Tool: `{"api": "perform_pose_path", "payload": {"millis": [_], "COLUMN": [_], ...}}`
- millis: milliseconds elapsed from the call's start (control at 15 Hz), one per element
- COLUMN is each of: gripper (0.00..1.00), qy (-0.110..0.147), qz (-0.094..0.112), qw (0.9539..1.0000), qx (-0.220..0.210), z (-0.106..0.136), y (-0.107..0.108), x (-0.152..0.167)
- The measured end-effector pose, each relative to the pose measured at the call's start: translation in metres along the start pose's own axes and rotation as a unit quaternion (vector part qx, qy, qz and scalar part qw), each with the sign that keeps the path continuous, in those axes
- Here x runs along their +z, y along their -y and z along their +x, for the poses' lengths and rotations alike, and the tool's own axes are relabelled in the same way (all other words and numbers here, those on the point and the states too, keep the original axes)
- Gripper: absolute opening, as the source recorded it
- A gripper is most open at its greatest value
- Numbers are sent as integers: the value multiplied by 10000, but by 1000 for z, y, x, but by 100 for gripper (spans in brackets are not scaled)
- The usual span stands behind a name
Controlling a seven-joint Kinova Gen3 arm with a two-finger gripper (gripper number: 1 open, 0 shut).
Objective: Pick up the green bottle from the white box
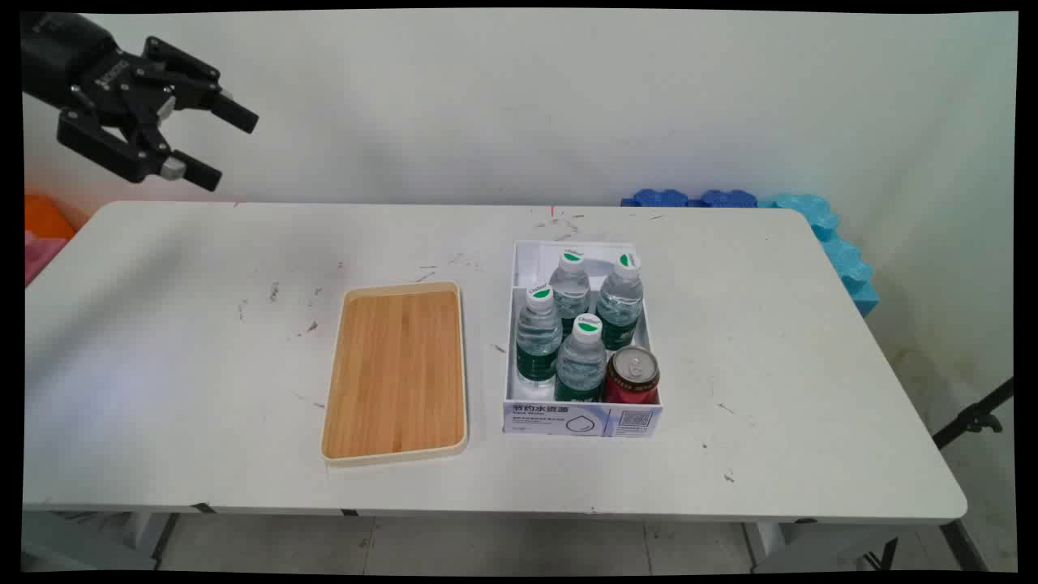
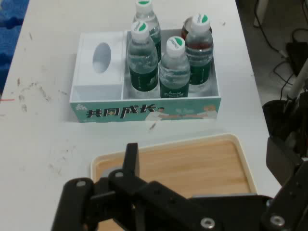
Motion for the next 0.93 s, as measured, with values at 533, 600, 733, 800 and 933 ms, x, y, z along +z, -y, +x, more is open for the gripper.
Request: {"api": "perform_pose_path", "payload": {"millis": [533, 600, 733, 800, 933], "gripper": [100, 100, 100, 100, 100], "qy": [-150, -125, -58, -8, 101], "qz": [212, 262, 346, 366, 360], "qw": [9989, 9986, 9983, 9981, 9978], "qx": [-400, -435, -474, -494, -545], "z": [43, 49, 57, 60, 63], "y": [-1, -1, -2, -4, -8], "x": [44, 55, 78, 92, 120]}}
